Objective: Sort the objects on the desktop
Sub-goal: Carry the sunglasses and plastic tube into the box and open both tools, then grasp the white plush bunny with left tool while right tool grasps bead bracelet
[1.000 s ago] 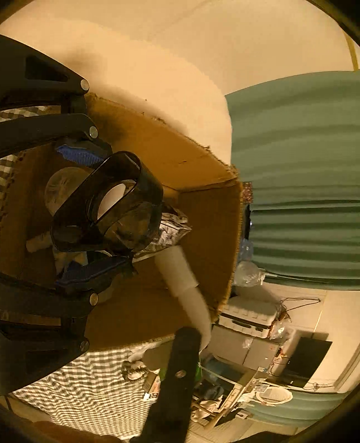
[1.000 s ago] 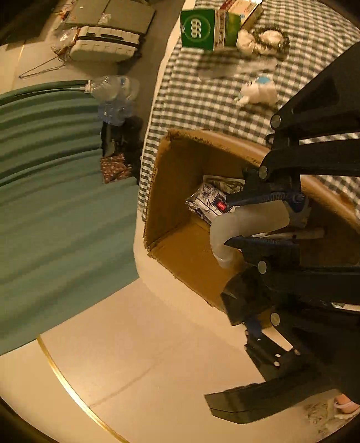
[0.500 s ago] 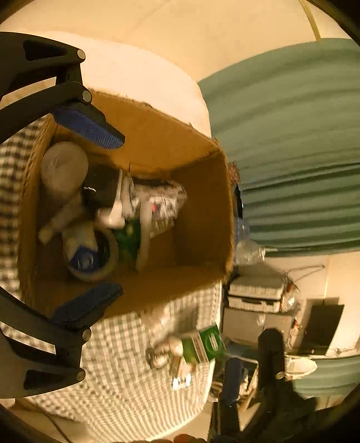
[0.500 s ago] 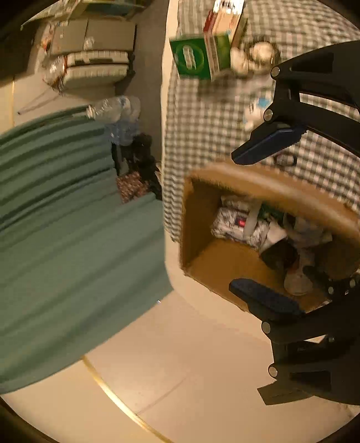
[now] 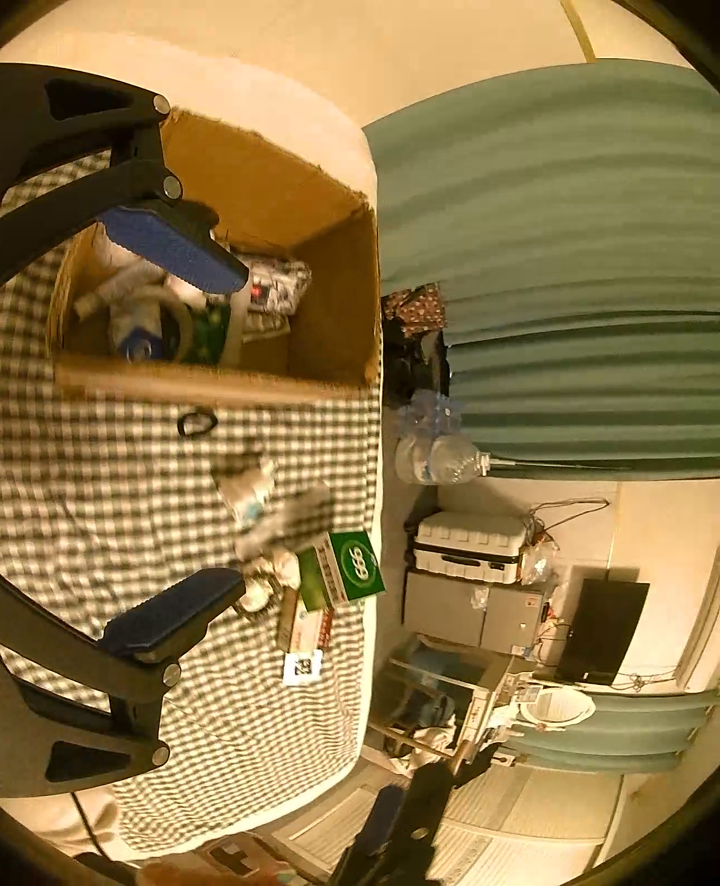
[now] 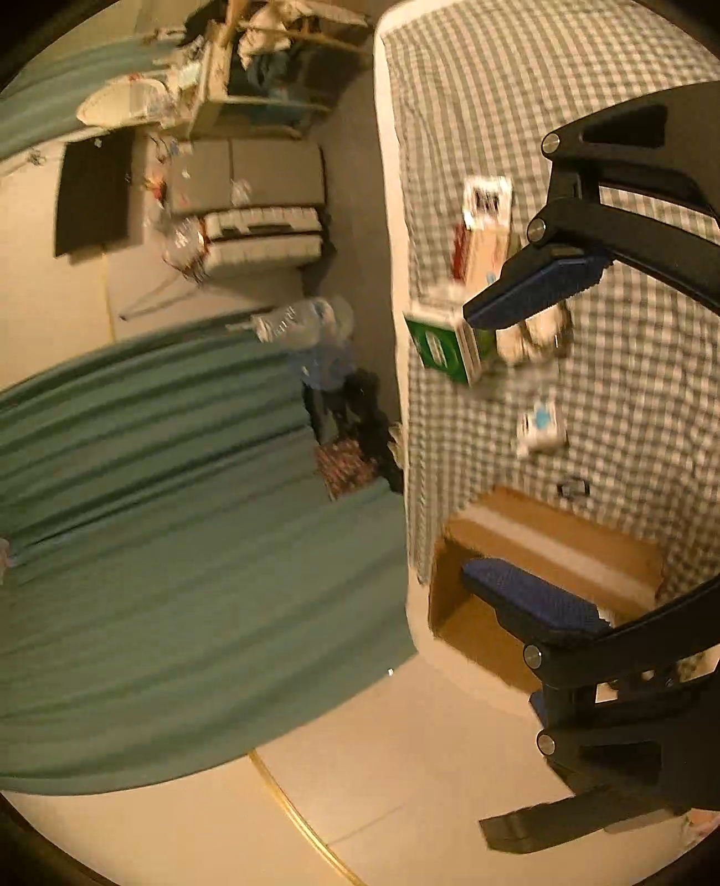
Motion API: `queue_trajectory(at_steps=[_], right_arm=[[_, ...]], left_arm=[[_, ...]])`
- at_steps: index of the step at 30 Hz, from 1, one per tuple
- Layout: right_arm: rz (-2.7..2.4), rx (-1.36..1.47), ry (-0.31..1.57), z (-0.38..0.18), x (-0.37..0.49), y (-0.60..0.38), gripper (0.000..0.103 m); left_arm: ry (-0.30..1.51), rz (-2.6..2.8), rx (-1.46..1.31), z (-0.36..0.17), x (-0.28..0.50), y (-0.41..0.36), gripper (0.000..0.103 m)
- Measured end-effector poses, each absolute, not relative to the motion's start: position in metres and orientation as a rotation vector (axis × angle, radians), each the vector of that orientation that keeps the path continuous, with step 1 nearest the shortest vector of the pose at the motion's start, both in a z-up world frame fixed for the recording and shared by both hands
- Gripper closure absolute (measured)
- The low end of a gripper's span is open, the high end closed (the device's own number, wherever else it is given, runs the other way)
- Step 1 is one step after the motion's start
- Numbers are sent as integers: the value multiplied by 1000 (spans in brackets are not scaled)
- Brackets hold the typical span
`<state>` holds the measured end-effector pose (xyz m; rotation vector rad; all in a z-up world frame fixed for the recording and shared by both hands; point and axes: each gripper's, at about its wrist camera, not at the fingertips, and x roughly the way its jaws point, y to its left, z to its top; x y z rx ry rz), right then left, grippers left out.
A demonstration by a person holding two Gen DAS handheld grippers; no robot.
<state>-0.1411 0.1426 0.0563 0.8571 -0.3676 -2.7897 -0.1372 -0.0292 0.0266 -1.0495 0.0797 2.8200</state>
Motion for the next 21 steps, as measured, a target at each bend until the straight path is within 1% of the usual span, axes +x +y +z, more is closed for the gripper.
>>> queue_trajectory(at_steps=[5,8,10,13,17,21], right_arm=[[-2846,861,-289,36,-130,173,18],[-2864,889,-231,12,-132,183,18],[-2856,934,-213,-15,-138,189,18],[-2835,992,-244,-47,-149,198,18],[-2804,1080,-336,-90,-171,212,18],[-2783,1139,-387,-120,-198,220,19]], left_arm=[[56,2797,-1118,-5,-148,9,1],[66,2779,-1185,-34,-160,30,1],[68,2766,-1232,-55,-170,41,1],[71,2748,-1278,-78,-184,48,1],[74,2774,-1310,-110,-209,48,1],[-43,2806,-1299,-130,-235,37,1]])
